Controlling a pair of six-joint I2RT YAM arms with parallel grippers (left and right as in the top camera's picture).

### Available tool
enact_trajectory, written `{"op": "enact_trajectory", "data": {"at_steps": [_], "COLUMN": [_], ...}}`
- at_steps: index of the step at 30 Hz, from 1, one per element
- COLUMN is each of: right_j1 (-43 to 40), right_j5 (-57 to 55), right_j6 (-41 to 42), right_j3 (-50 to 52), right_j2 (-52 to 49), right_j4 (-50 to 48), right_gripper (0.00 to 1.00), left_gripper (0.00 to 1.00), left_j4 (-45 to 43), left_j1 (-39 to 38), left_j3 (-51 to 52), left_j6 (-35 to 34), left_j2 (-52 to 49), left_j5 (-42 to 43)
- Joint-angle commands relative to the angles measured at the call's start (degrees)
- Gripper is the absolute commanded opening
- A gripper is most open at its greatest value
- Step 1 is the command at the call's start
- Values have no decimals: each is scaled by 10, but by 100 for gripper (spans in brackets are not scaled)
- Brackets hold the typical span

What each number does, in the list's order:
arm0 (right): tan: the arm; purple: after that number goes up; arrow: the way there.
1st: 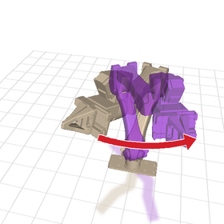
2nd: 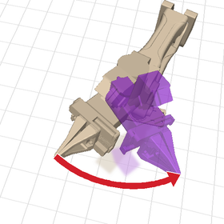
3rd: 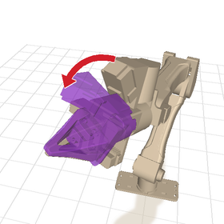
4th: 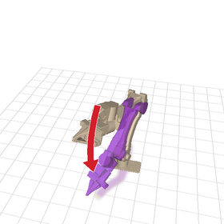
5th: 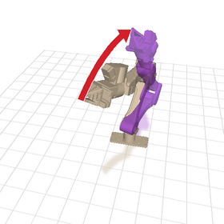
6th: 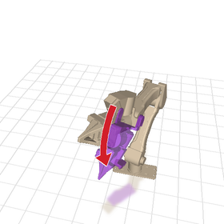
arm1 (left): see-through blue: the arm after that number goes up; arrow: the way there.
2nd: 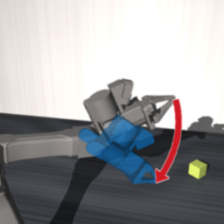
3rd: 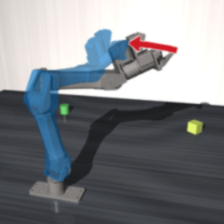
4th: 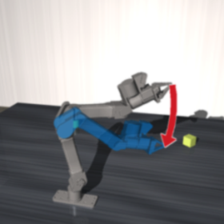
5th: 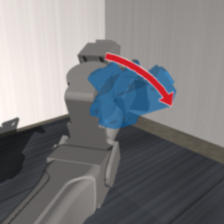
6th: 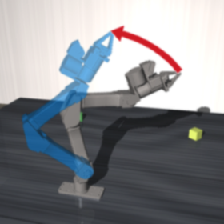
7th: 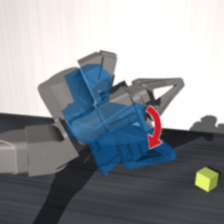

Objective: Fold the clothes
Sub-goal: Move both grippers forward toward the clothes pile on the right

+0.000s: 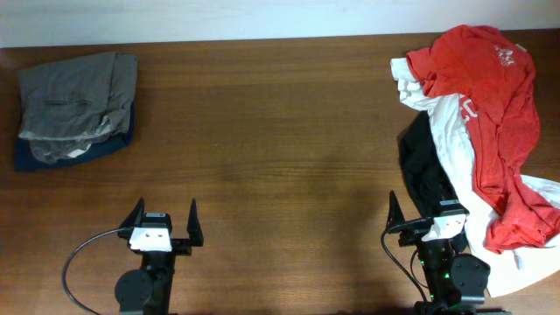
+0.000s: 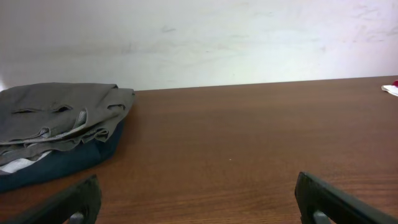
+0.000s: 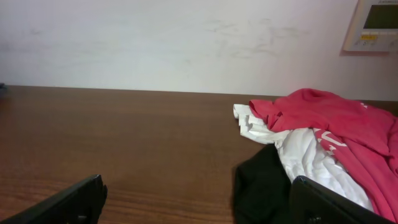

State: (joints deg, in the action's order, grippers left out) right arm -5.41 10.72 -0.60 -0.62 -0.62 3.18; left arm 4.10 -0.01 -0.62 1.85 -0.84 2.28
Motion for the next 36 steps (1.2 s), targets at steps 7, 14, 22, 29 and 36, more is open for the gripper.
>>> {"op": "enact_trajectory", "data": {"at_steps": [7,14,22,29,36], "right_j1": [5,5,5,5,5], "right_j5": [-4,82,81,102,120], "right_j6": [3,3,9,12,11], "right_j3": [3,3,-58,-214,-425], "right_j2": [4,4,-24,-183,-381], "right_j4": [-6,-43,-45,-35,70], "right_gripper": [99,99,99,99,99], "left_gripper": [99,99,99,99,99], "left_j4": [5,-24,-96,-96,-53], "left_j1": [2,2,2,2,2], "left_j3": [1,1,-30,-153,-319], "left_j6": [-6,-7,-43,-42,-40], "left_j2": [5,5,-33,-186,-394], "left_j5": [-4,33,46,96,157]}}
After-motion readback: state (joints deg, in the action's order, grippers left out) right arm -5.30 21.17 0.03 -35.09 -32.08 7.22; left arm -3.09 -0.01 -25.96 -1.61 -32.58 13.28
